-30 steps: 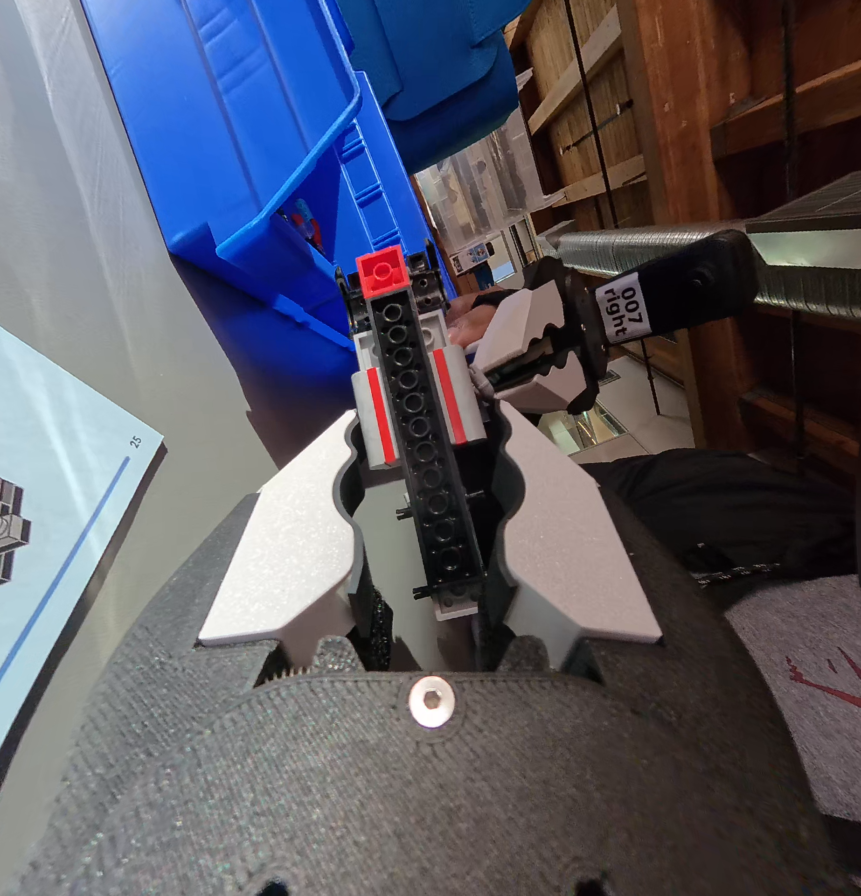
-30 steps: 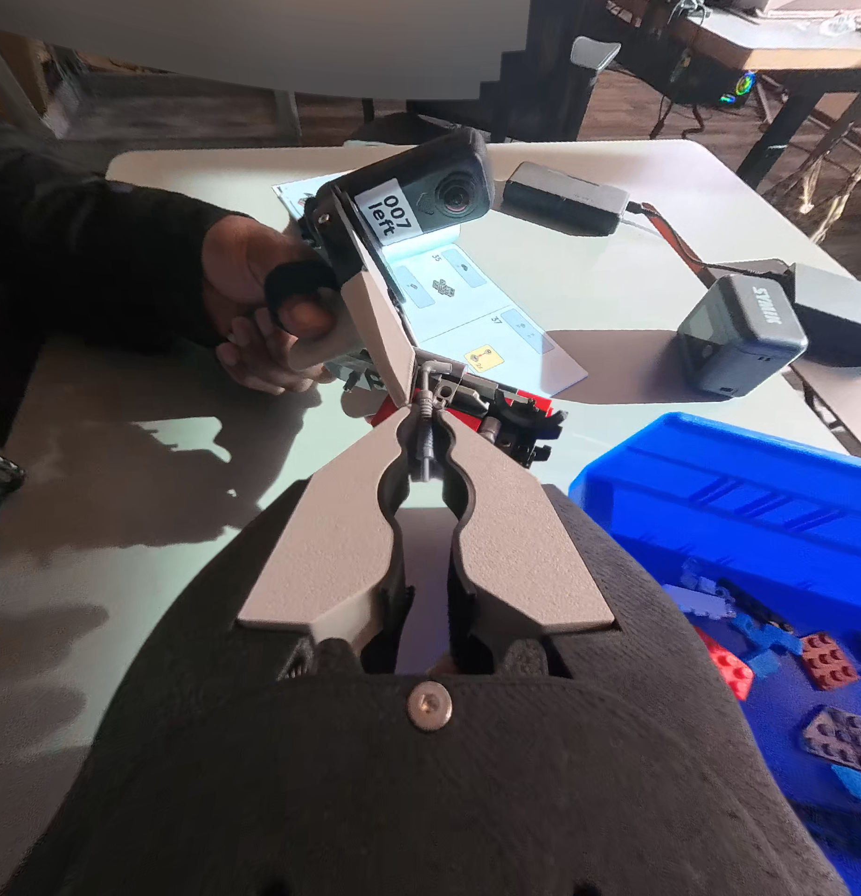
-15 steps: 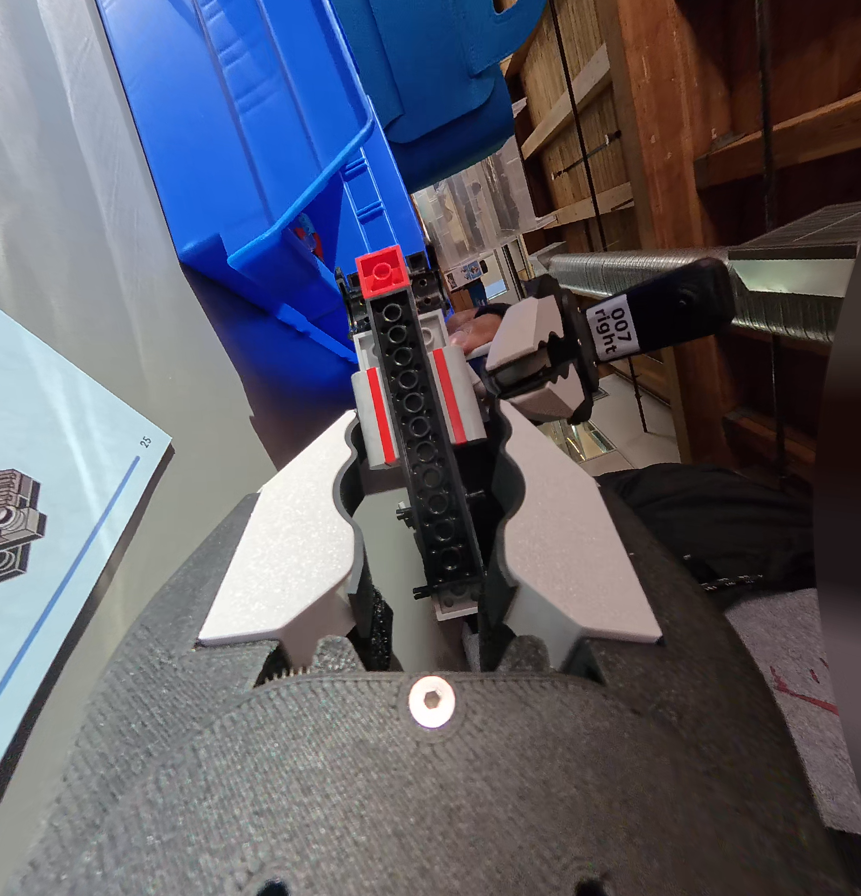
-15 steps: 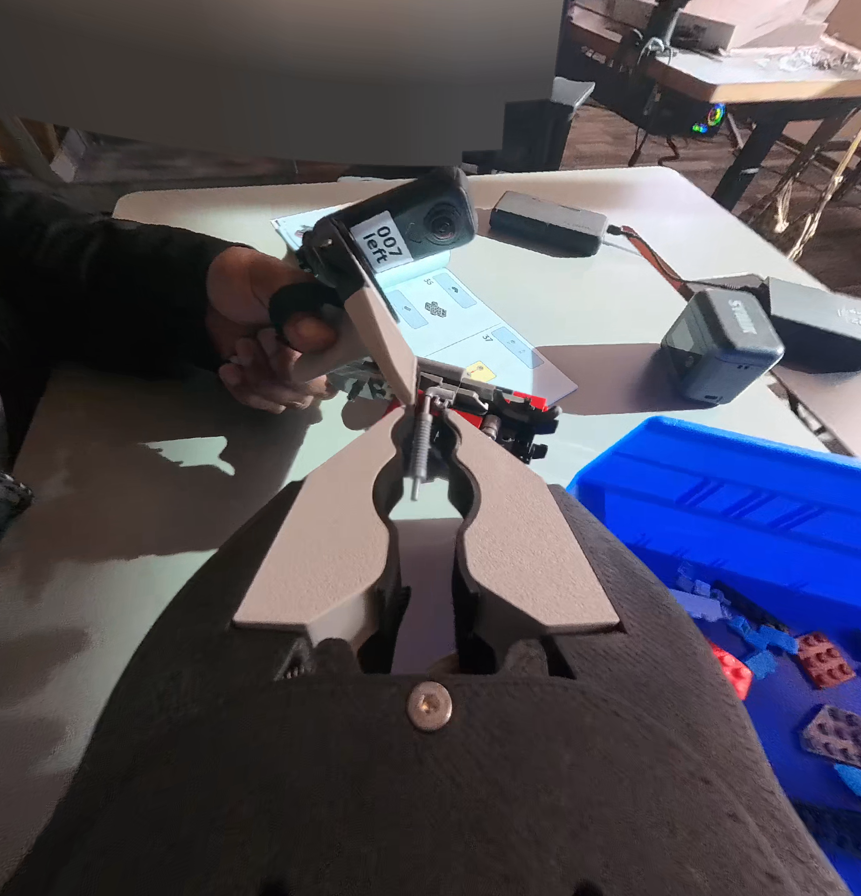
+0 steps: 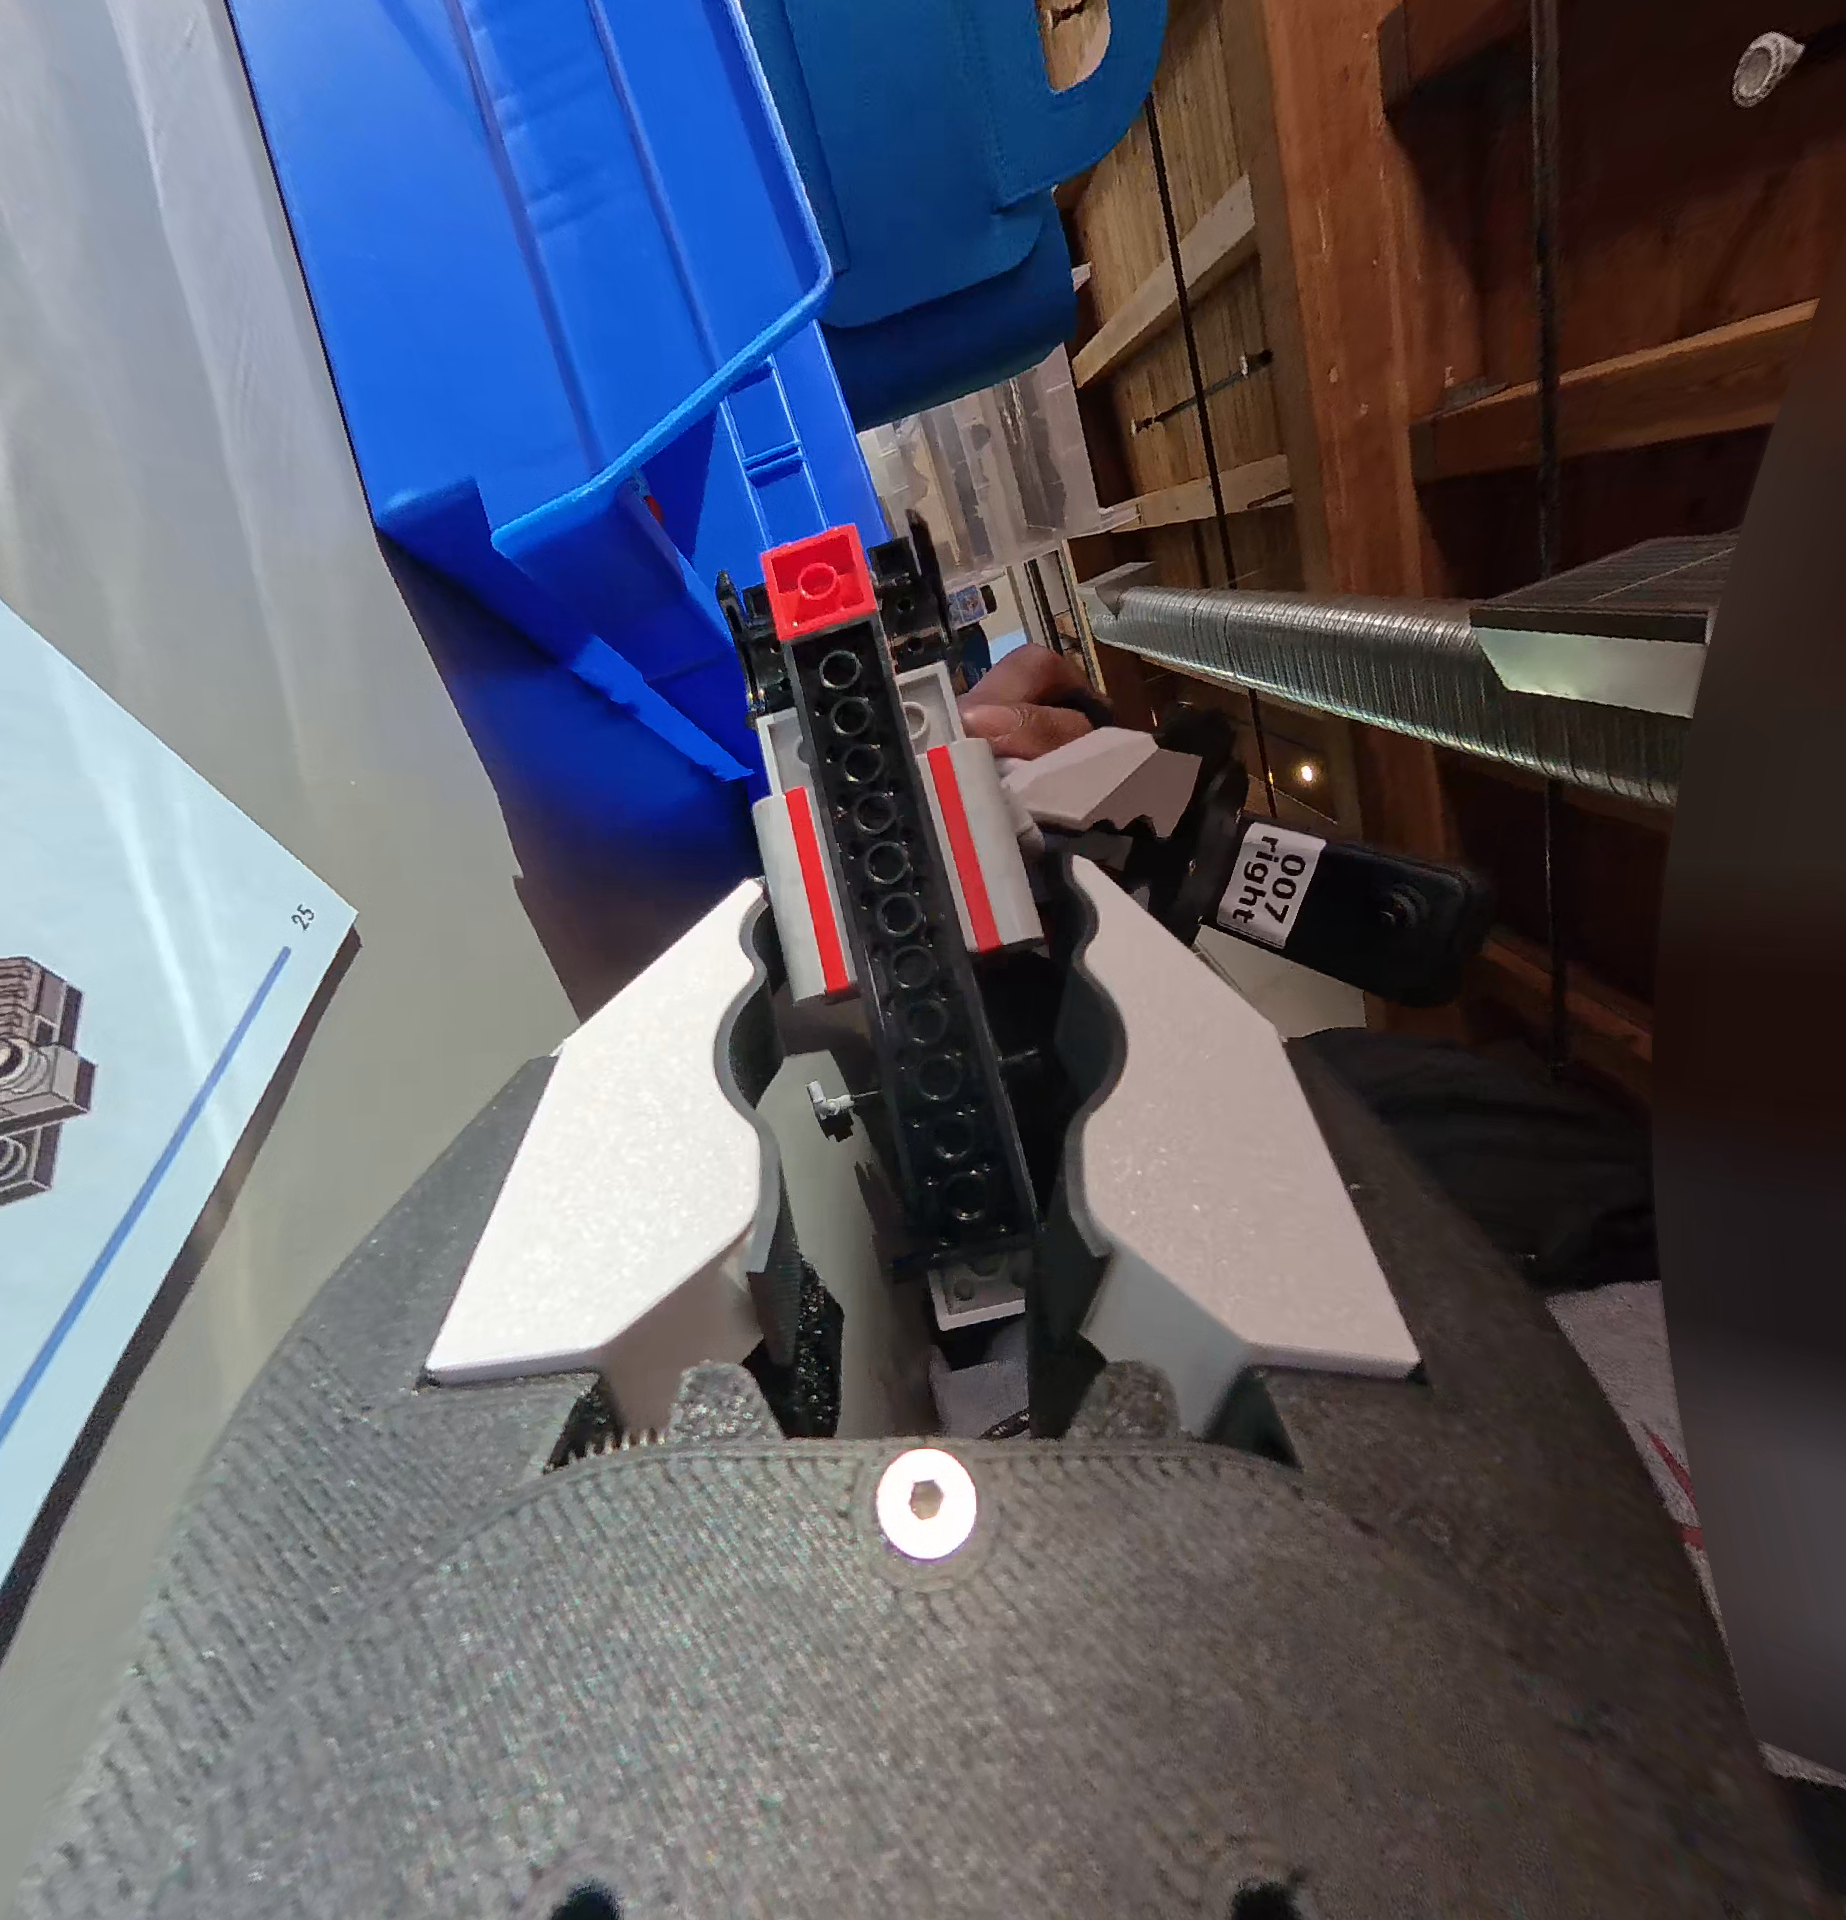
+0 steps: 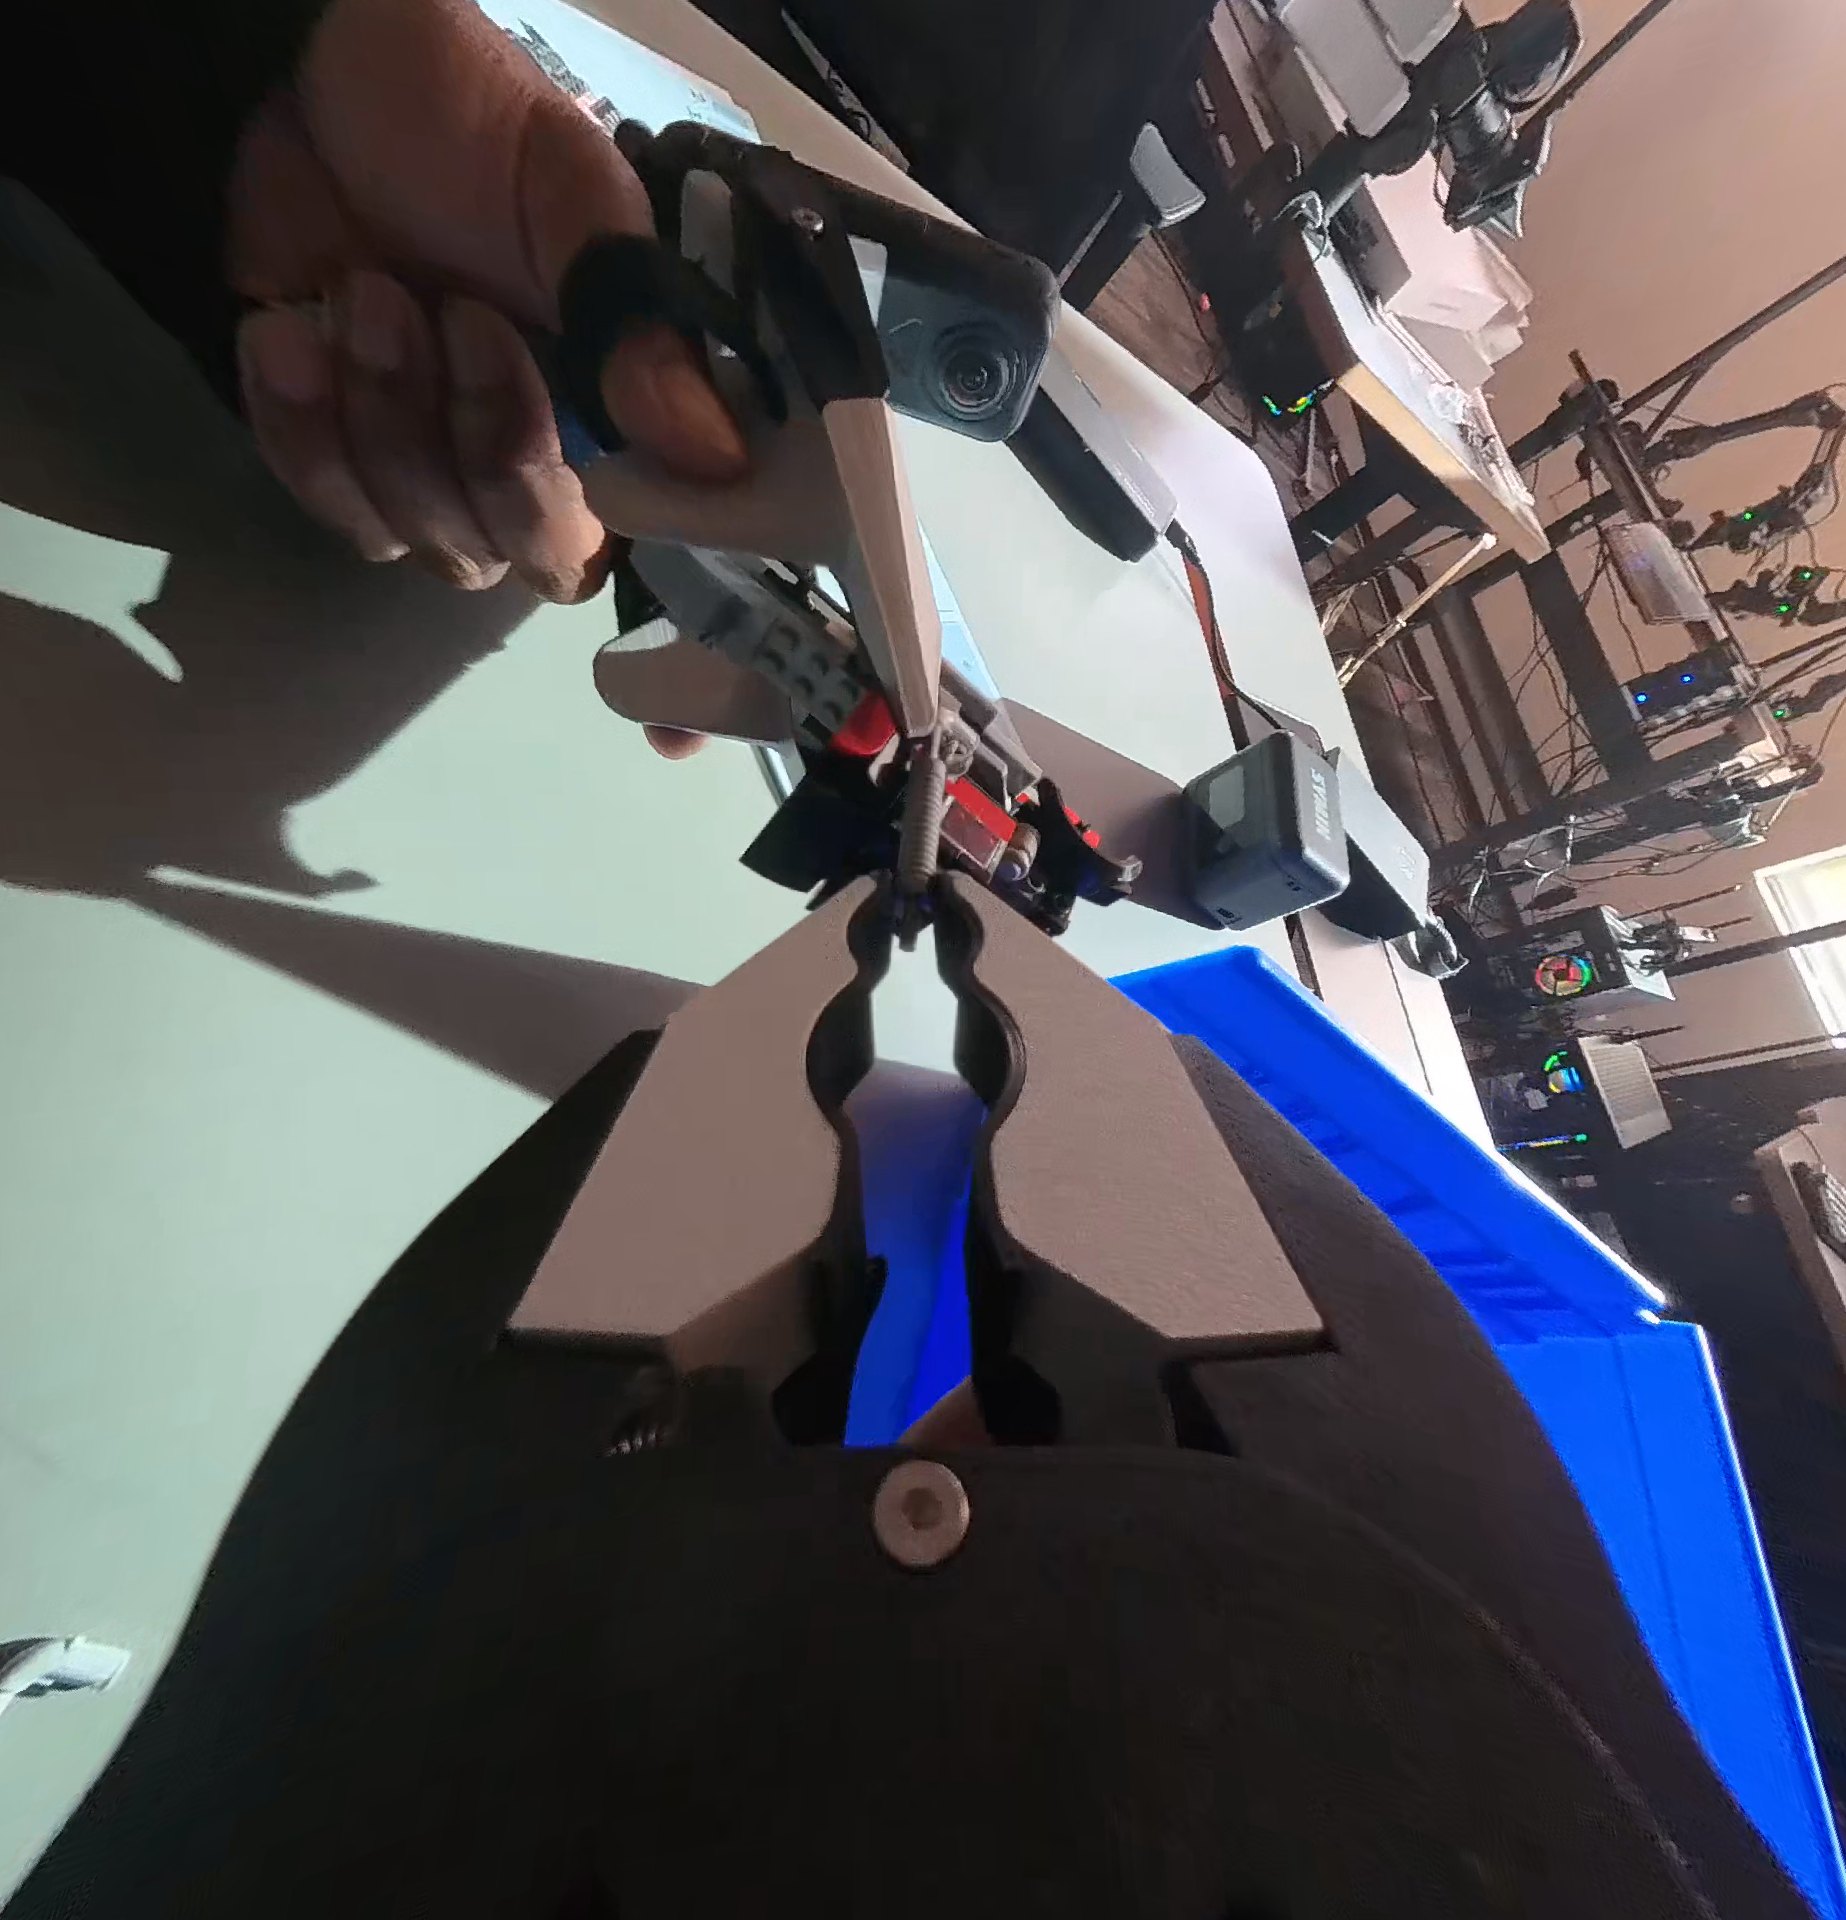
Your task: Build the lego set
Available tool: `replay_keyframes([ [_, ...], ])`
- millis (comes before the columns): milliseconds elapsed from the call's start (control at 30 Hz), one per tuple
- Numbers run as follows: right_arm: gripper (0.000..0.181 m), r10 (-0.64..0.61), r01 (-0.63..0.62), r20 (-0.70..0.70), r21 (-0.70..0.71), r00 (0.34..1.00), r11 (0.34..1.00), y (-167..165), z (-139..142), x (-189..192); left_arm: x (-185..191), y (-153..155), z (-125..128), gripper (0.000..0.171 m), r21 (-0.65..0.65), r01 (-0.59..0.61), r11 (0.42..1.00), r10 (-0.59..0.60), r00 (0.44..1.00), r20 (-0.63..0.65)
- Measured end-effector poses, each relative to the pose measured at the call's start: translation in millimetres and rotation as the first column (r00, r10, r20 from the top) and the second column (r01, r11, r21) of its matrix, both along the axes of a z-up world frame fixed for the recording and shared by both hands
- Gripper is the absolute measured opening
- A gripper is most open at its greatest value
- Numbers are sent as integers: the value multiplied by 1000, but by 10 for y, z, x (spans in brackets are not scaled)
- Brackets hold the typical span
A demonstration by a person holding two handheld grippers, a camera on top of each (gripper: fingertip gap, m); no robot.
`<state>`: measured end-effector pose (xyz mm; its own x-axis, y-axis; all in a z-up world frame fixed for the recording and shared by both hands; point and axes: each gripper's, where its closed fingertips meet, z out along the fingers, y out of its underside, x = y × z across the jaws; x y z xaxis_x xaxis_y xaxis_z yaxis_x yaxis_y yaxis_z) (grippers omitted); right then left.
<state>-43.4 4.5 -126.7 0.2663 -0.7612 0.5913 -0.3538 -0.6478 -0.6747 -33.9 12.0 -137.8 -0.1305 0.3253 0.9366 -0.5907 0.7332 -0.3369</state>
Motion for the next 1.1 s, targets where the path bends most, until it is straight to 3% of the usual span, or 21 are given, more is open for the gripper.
replay_keyframes([
  [100,9,-9,8,19,54,1000,999,0,55,6,1,-3,-19,53,-8,-4,1000,5,999,37],
  [233,8,-25,13,36,293,999,956,22,188,0,7,-5,-27,53,-33,-11,999,14,995,95],
  [367,8,-25,30,-16,583,1000,812,60,224,-12,-12,-2,-45,52,-50,-6,999,13,989,144],
  [633,8,16,101,-141,775,990,624,107,118,-53,-46,13,-46,52,-50,11,999,-4,990,141],
  [867,8,-6,152,-187,780,982,608,86,9,-24,-53,18,-33,53,-47,13,999,-7,993,120],
  [1100,8,-20,157,-190,743,982,650,87,-11,-20,-47,16,-38,52,-43,9,999,-4,993,120],
])
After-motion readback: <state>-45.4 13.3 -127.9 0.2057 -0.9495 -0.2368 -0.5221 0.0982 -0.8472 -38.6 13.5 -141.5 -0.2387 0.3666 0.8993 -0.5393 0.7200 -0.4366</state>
